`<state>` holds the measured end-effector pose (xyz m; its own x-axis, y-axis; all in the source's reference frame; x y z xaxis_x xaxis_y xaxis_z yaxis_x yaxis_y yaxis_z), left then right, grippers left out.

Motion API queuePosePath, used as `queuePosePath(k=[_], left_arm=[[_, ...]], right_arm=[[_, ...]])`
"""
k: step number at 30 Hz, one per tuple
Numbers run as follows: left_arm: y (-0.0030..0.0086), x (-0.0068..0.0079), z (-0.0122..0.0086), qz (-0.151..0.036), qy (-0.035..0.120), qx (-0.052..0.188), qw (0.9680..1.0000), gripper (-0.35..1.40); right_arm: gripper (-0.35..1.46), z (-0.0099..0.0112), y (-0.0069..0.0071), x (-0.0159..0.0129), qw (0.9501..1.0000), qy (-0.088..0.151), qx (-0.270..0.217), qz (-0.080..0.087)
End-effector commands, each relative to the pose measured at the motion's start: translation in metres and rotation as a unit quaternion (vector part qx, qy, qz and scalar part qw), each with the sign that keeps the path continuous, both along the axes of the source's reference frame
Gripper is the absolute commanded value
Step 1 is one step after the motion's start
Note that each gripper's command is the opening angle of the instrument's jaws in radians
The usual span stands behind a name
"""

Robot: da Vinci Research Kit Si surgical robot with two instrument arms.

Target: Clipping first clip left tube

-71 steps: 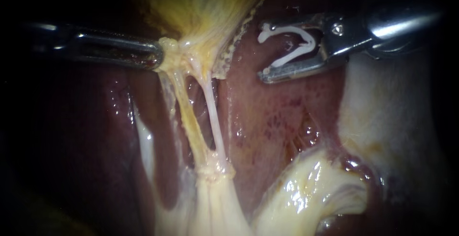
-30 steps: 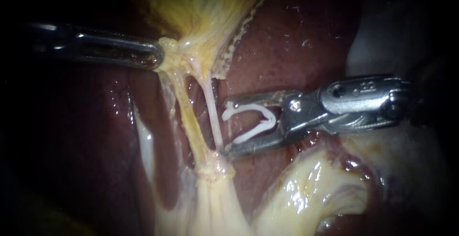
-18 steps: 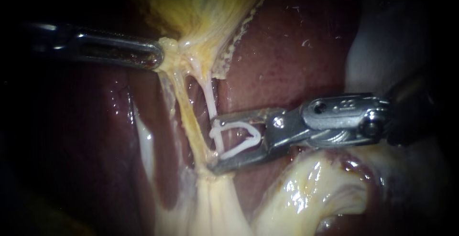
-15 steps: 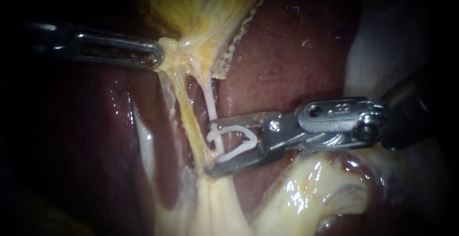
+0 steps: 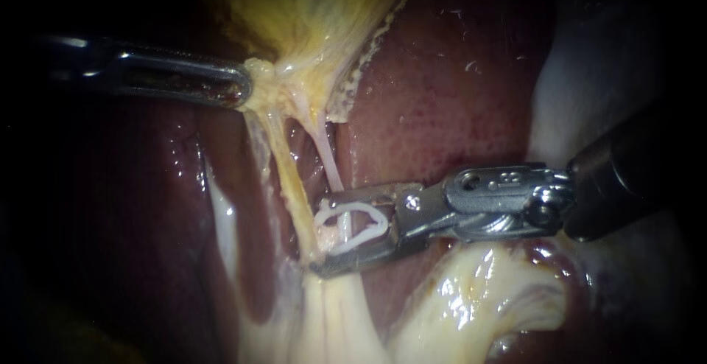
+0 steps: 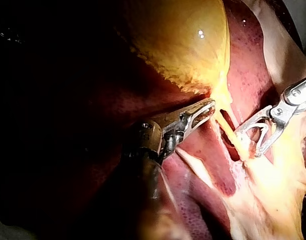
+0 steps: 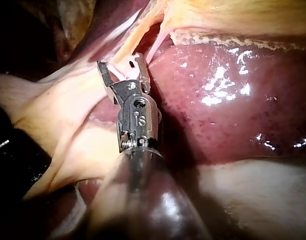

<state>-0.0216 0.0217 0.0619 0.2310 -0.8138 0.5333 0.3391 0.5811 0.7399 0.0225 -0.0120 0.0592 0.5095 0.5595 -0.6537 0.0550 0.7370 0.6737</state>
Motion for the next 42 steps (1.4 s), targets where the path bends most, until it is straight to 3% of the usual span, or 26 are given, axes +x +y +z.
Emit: queuePosePath(k=[1,4,6,9,12,18,24,36,42], left_arm=[[0.0,0.0,0.0,0.0,0.0,0.0,1.0,-0.35],[0.0,0.0,0.0,0.001,0.0,-0.003,1.0,-0.35],[0.0,0.0,0.0,0.001,0.0,-0.003,1.0,-0.35],[0.0,0.0,0.0,0.001,0.0,-0.003,1.0,-0.35],[0.0,-0.0001,0.0,0.001,0.0,-0.003,1.0,-0.35],[0.0,-0.0001,0.0,0.002,0.001,-0.003,1.0,-0.35],[0.0,-0.0001,0.0,0.002,0.001,-0.003,1.0,-0.35],[0.0,-0.0001,0.0001,0.002,0.001,-0.003,1.0,-0.35],[-0.0001,-0.0001,0.0001,0.003,0.001,-0.002,1.0,-0.35]], right_arm=[[0.48,0.0002,0.0001,0.0004,1.0,-0.001,-0.001,0.001],[0.49,0.0007,0.0002,0.0014,1.0,0.003,0.004,-0.008],[0.49,0.0008,0.0002,0.002,0.9995,0.013,0.011,-0.028],[0.49,0.0008,0.0003,0.0027,0.9987,0.017,0.02,-0.043],[0.49,0.0007,0.0003,0.0033,0.9973,0.035,0.038,-0.051],[0.48,0.0,-0.0002,0.004,0.9926,0.085,0.08,-0.035],[0.47,-0.001,-0.0009,0.0046,0.9897,0.1,0.094,-0.042],[0.44,-0.0011,-0.0009,0.0053,0.9885,0.107,0.099,-0.04],[0.47,0.0006,0.0005,0.0055,0.9916,0.096,0.087,-0.008]])
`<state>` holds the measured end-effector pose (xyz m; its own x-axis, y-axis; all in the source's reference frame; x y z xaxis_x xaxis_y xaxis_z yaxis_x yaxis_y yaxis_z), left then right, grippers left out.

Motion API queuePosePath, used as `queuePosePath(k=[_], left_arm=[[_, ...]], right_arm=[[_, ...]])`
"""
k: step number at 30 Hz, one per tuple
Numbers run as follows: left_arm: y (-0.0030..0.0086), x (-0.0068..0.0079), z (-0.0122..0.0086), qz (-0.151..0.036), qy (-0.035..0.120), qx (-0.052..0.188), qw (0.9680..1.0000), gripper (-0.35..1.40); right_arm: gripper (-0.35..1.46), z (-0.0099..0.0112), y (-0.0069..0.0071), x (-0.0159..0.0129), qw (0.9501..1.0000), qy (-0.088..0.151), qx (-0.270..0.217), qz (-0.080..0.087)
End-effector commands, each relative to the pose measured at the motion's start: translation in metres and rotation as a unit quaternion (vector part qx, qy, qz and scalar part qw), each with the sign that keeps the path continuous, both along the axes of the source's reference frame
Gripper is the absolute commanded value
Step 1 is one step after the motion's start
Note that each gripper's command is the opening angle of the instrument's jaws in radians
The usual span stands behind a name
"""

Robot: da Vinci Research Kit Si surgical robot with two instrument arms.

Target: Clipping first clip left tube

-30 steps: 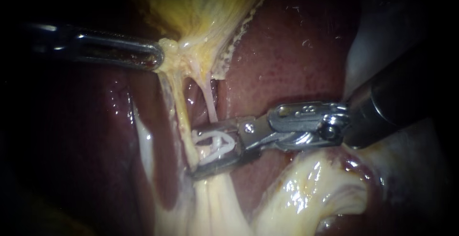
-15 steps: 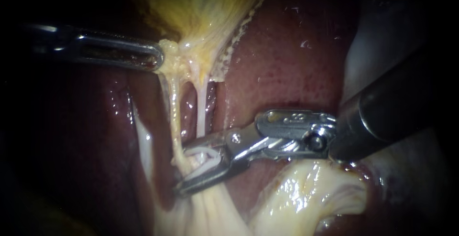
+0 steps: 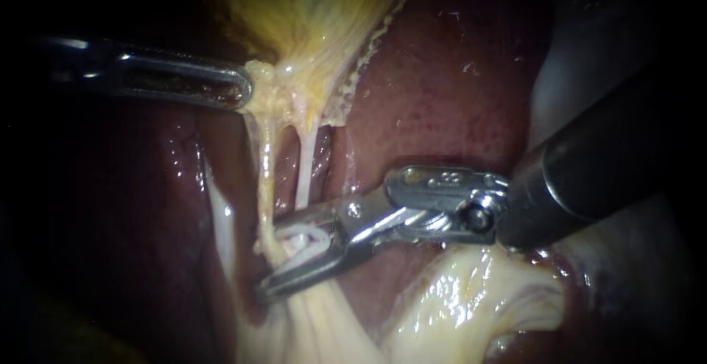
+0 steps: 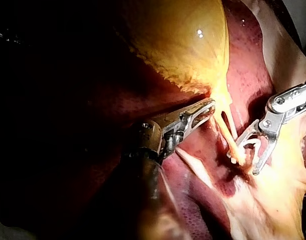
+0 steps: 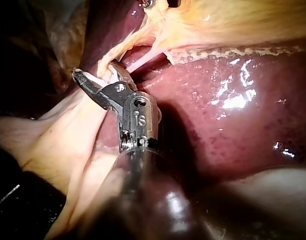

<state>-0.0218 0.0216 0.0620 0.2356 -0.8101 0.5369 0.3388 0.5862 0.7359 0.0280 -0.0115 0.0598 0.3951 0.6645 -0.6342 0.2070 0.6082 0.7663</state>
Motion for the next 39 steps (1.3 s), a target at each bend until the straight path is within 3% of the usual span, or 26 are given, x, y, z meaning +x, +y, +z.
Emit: queuePosePath(k=[1,6,12,21,29,39], left_arm=[[0.0,0.0,0.0,0.001,-0.001,0.0,1.0,-0.35],[-0.0001,0.0,0.0,0.001,-0.001,0.0,1.0,-0.35],[-0.0001,-0.0001,0.0001,0.001,0.0,0.0,1.0,-0.35],[-0.0001,-0.0001,0.0001,0.001,0.0,0.0,1.0,-0.35],[-0.0001,-0.0001,0.0001,0.001,0.0,0.0,1.0,-0.35],[-0.0001,-0.0001,0.0001,0.001,0.0,0.0,1.0,-0.35]], right_arm=[[0.48,0.0003,0.0002,-0.0001,1.0,-0.002,-0.001,0.004],[0.49,0.0012,0.0011,-0.0001,0.9995,-0.011,-0.01,0.027],[0.49,0.0011,0.0017,0.0,0.9994,-0.01,-0.016,0.03],[0.5,0.0006,0.0012,0.0011,0.9991,0.003,-0.011,0.041],[0.5,-0.0002,-0.0002,0.0019,0.9995,0.028,0.0,0.018],[0.49,-0.0002,-0.0038,0.002,0.9987,0.042,0.015,-0.027]])
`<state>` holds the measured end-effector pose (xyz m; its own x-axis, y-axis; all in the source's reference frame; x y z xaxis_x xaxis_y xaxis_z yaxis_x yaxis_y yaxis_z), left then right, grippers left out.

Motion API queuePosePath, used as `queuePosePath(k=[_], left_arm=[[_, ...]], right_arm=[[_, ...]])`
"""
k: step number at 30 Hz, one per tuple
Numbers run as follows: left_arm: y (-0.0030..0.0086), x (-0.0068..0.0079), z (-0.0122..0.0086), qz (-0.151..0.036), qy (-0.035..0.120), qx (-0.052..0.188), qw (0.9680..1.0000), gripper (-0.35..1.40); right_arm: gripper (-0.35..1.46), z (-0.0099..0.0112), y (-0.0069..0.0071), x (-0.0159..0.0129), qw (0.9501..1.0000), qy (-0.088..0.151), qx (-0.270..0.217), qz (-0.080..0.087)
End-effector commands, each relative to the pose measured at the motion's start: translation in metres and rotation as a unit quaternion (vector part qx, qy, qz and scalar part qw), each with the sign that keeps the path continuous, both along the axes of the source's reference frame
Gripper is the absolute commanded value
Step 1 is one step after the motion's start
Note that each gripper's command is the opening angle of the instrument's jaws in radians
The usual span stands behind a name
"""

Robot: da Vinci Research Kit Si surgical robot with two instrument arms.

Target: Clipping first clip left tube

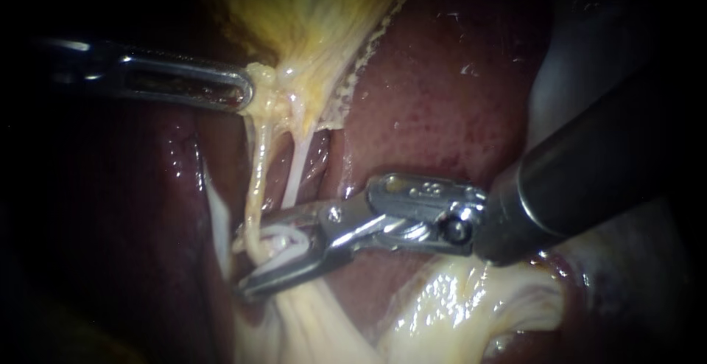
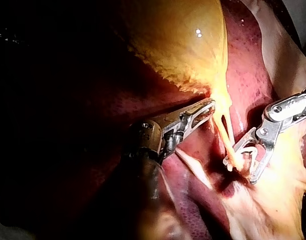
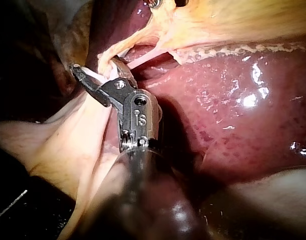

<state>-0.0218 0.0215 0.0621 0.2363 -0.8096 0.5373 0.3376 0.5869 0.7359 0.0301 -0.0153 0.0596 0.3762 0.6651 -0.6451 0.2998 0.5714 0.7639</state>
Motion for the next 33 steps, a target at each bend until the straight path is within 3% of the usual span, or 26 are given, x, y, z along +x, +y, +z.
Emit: queuePosePath(k=[1,10,13,15,18,23,30,33], left_arm=[[0.0,0.0,0.0,0.0,0.0,0.0,1.0,-0.35],[0.0,0.0,0.0,0.0,0.0,0.0,1.0,-0.35],[0.0,0.0,0.0,0.0,0.0,0.0,1.0,-0.35],[0.0,0.0001,0.0,0.0,0.0,0.0,1.0,-0.35],[0.0,0.0001,-0.0001,0.0,0.0,0.0,1.0,-0.35],[0.0,0.0001,-0.0001,0.0,0.0,0.0,1.0,-0.35],[0.0,0.0001,0.0,0.0,0.0,0.0,1.0,-0.35],[-0.0001,0.0001,0.0,0.001,-0.001,0.0,1.0,-0.35]], right_arm=[[0.49,0.0,-0.0002,0.0,1.0,0.001,0.001,-0.005],[0.49,0.0,0.0,-0.0001,0.9999,0.004,0.002,-0.009],[0.48,0.0,0.001,-0.0003,0.9999,0.004,0.004,-0.009],[0.48,0.0,0.0021,-0.0006,1.0,0.0,0.004,0.005],[0.49,-0.0001,0.0038,-0.0016,0.9996,-0.023,-0.004,0.018],[0.5,0.0001,0.0051,-0.004,0.9949,-0.086,-0.052,0.006],[0.5,0.0002,0.0053,-0.0068,0.9899,-0.117,-0.08,0.002],[0.5,-0.0003,0.0055,-0.0075,0.9883,-0.122,-0.09,0.014]])
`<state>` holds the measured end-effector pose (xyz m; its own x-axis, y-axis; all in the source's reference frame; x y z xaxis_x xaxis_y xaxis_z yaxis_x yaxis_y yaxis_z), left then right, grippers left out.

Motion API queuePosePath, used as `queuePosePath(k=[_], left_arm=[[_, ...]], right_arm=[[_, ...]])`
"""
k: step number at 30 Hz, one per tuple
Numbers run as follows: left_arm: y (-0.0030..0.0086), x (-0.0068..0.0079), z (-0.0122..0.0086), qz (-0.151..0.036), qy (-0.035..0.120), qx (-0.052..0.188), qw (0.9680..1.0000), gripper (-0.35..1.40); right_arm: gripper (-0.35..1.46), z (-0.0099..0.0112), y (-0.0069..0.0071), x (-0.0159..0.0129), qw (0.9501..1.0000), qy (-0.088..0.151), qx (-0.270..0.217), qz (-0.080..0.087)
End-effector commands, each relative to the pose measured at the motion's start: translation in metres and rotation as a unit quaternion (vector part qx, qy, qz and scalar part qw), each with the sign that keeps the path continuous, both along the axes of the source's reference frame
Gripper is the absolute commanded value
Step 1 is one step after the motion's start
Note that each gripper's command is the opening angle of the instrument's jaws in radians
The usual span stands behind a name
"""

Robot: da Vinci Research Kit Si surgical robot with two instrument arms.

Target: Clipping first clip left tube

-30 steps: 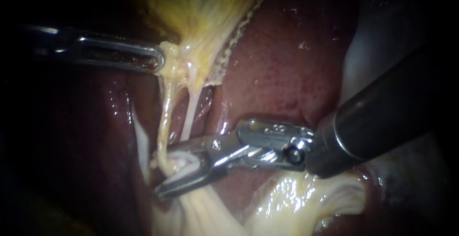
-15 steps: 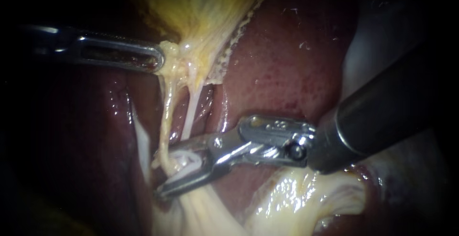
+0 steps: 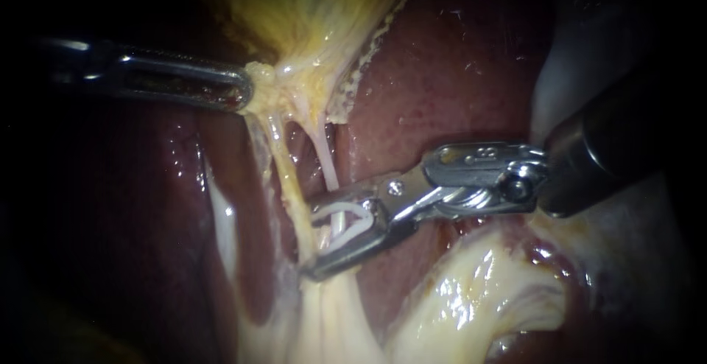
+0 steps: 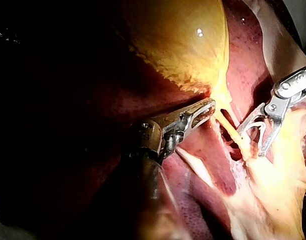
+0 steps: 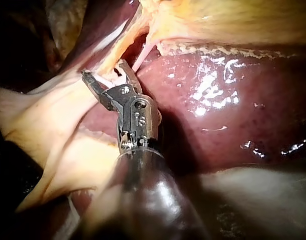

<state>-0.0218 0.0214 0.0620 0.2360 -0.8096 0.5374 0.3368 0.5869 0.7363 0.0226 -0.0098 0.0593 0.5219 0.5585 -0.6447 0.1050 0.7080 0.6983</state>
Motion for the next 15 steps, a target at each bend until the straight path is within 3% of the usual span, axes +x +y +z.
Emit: queuePosePath(k=[1,5,10,15], left_arm=[[0.0,0.0,0.0001,0.001,-0.001,0.0,1.0,-0.35],[0.0,0.0,0.0,0.001,-0.001,0.0,1.0,-0.35],[0.0,-0.0001,0.0001,0.0,-0.001,0.003,1.0,-0.35],[0.0,-0.0001,0.0001,0.001,0.001,0.003,1.0,-0.35]], right_arm=[[0.5,-0.0002,0.0002,-0.0002,0.9999,-0.001,-0.01,0.011],[0.5,-0.0015,0.0011,-0.0007,0.9992,-0.009,-0.024,0.031],[0.5,-0.0022,0.0022,-0.0009,0.9985,-0.013,-0.032,0.041],[0.5,-0.0017,0.0022,-0.0007,0.9984,-0.018,-0.036,0.041]])
